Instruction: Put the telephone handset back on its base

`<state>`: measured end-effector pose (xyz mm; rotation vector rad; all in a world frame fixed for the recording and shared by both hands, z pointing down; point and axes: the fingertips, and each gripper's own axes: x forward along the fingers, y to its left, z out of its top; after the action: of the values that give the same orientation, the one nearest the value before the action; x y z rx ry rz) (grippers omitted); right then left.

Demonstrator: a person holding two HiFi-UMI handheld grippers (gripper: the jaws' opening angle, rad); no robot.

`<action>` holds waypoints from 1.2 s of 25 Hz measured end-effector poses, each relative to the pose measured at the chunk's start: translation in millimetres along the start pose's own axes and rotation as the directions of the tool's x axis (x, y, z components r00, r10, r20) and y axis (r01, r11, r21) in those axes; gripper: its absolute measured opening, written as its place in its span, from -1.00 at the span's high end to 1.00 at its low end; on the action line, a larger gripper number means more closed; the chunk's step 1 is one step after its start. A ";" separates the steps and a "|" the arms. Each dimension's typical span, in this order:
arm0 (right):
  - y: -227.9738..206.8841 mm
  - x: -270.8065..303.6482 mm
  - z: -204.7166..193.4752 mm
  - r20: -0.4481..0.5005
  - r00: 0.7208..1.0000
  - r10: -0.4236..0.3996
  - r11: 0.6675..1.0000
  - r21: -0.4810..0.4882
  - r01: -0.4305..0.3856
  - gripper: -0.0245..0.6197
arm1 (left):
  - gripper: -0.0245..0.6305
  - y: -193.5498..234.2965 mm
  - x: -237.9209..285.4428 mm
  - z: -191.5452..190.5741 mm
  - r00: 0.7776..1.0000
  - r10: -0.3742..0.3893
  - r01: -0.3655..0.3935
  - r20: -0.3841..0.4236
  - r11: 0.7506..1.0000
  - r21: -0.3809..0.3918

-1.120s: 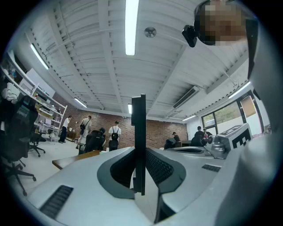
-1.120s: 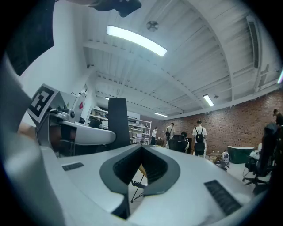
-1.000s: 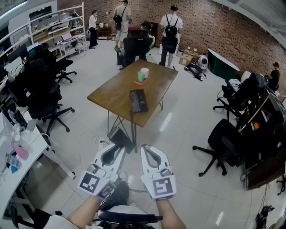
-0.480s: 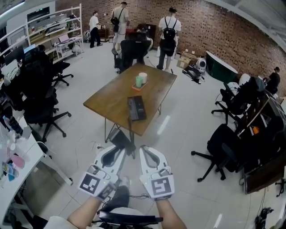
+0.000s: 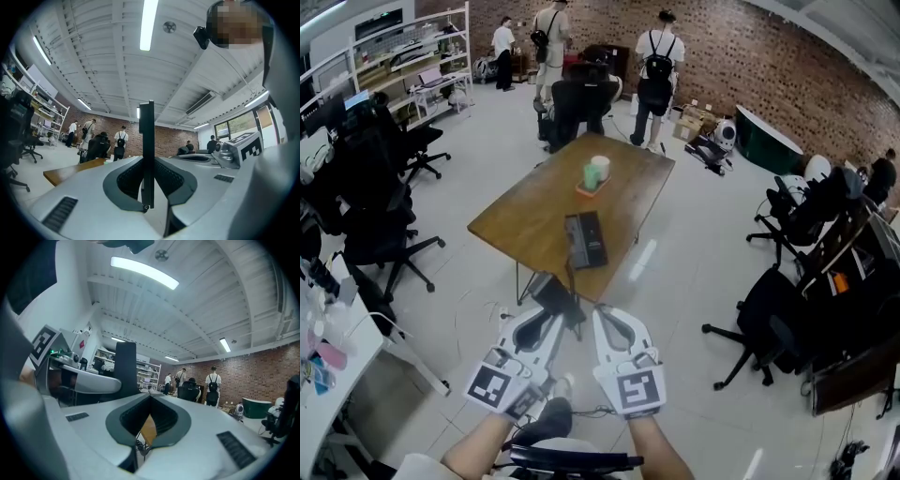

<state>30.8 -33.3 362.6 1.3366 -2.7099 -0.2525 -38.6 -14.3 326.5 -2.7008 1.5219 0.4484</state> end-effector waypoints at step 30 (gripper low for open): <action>-57.2 130.0 -30.6 -0.090 0.995 -0.036 0.999 0.018 0.038 0.91 | 0.72 96.0 97.3 -57.6 0.989 -0.044 0.033 -0.138 0.996 -0.087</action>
<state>1.6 -174.0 384.5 1.3704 -2.6227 -0.1656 -57.8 -154.8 369.9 -2.8776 1.5120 0.3368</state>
